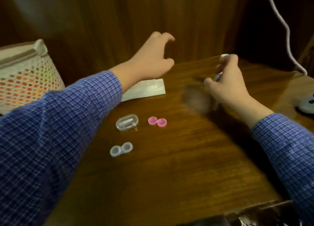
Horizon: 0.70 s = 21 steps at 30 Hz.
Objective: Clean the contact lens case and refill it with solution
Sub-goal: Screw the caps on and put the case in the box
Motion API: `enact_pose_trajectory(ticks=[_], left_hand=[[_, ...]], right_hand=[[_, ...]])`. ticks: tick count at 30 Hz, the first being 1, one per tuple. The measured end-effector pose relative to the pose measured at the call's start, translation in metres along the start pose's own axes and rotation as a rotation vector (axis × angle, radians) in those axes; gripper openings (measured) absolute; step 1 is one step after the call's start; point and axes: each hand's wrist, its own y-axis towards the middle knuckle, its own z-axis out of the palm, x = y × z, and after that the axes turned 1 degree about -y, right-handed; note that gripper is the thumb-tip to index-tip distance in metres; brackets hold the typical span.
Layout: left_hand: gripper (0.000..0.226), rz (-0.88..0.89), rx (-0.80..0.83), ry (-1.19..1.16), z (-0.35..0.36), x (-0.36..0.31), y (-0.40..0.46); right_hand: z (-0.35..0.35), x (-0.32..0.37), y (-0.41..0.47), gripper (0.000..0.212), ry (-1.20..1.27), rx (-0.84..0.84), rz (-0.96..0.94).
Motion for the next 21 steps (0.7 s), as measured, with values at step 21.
enact_pose_trajectory(ticks=[21], left_hand=[[0.058,-0.071,0.125,-0.19,-0.014,0.091,-0.247]], right_hand=[[0.054,0.078,-0.066,0.063,-0.26,0.725,-0.159]])
